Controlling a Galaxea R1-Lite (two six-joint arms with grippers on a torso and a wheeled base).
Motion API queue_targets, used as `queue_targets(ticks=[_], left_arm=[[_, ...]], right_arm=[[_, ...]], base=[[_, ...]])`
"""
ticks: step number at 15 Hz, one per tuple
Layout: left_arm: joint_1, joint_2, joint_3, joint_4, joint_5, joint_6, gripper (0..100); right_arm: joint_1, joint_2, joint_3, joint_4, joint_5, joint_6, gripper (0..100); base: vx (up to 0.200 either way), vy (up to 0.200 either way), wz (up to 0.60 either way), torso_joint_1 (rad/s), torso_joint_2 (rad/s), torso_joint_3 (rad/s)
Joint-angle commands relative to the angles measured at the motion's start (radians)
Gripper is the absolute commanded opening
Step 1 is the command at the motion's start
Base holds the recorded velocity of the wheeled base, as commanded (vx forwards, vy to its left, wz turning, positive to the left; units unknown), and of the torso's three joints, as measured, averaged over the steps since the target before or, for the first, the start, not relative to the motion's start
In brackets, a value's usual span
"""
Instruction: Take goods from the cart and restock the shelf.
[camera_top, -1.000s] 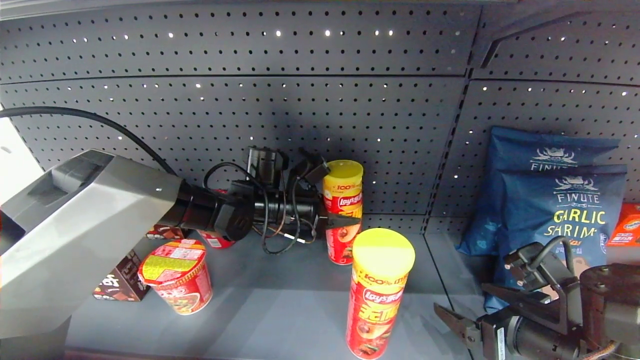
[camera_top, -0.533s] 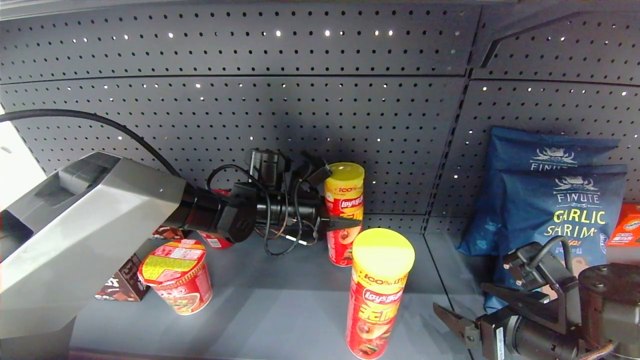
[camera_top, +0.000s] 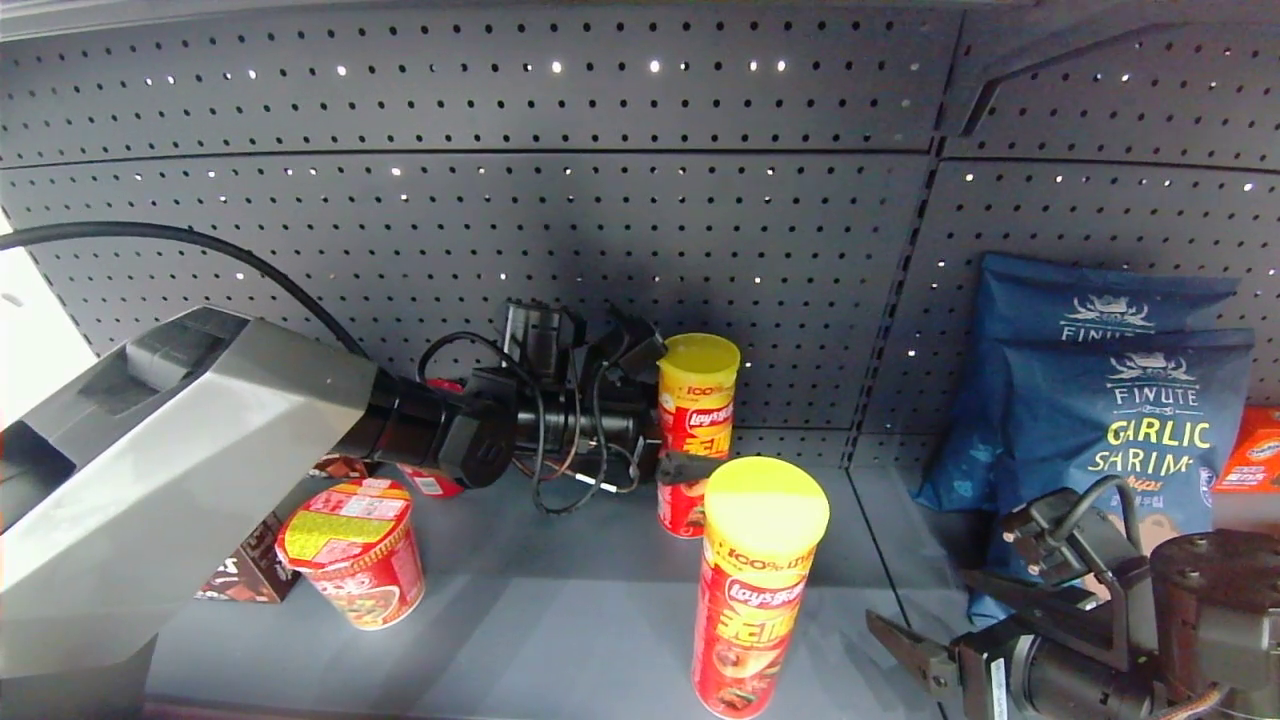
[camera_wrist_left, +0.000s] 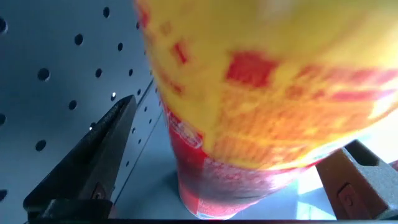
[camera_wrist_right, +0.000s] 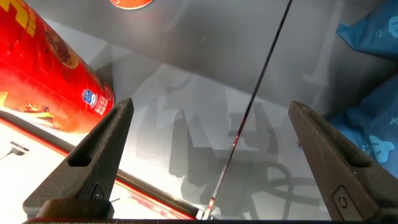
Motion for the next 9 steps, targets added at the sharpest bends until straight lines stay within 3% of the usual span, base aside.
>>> queue_targets(ticks=[1, 5, 9], left_arm=[[0.004, -0.010, 0.009, 0.000, 0.000, 0.000, 100], [0.029, -0.131, 0.139, -0.009, 0.031, 0.003, 100], [0.089, -0.299, 0.333, -0.012, 0.080, 0.045, 100]], right_arm=[[0.000, 0.003, 0.002, 0.000, 0.001, 0.000, 100], [0.002, 0.047, -0.025, -0.001, 0.005, -0.001, 100], [0.002, 0.114, -0.052, -0.003, 0.005, -0.009, 100]], base=[[0.000, 0.000, 0.00, 0.000, 0.00, 0.000], [0.000, 0.000, 0.00, 0.000, 0.00, 0.000], [0.000, 0.000, 0.00, 0.000, 0.00, 0.000]])
